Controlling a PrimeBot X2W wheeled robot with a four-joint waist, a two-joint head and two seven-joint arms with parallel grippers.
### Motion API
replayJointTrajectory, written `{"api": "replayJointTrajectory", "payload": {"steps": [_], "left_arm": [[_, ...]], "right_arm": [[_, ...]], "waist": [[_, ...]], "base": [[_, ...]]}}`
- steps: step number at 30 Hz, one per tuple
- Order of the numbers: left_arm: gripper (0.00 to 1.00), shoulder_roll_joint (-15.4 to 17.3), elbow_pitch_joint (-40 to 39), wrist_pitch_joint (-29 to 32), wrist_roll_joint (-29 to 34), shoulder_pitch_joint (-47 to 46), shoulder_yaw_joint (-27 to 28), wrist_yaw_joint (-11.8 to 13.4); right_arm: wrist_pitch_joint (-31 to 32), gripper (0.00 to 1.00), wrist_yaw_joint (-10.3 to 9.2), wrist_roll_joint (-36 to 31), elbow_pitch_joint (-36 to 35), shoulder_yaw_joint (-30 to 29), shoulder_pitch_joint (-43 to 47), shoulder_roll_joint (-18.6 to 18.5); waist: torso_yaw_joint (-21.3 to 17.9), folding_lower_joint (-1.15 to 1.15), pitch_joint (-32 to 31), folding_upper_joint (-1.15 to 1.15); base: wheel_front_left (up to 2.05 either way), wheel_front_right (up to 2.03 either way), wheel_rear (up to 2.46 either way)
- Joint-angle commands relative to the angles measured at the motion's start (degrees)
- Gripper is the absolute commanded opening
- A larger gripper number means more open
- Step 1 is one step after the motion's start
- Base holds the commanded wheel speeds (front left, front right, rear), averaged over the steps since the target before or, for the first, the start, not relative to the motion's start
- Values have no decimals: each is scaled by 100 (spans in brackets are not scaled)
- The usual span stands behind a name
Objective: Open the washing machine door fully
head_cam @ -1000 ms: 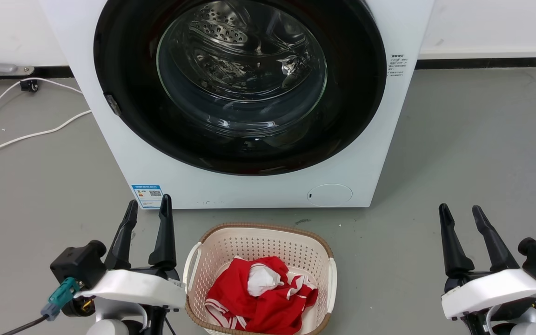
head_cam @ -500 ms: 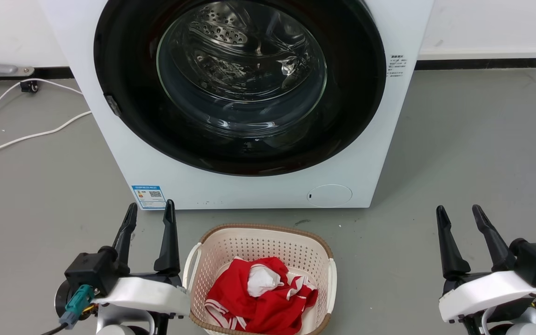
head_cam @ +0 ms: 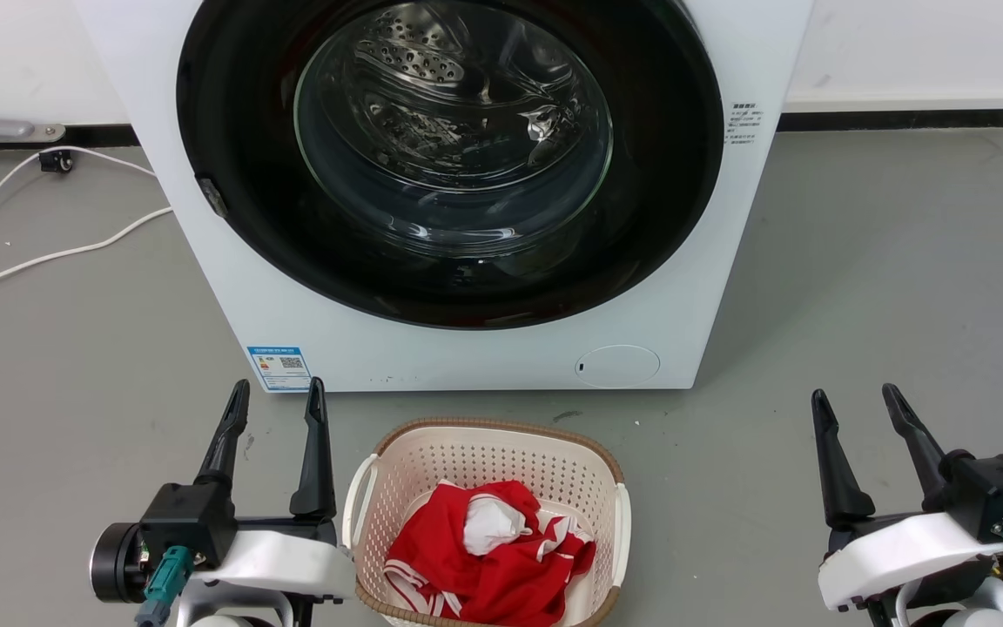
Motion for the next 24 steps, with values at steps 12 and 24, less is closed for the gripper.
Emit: {"api": "replayJointTrajectory", "payload": {"steps": [12,24], "left_arm": [[100,-12,-64,-160,524,100,-21,55],[100,-69,-27,-221,658,127,54,6]], "right_arm": [[-64,100,-2,-368,-66,12,79,28],[-102,100,-3,-373,-26,0,112,31]], "waist": [[25,0,10,0],[-1,0,34,0]], "base": [[0,0,0],[0,0,0]]}}
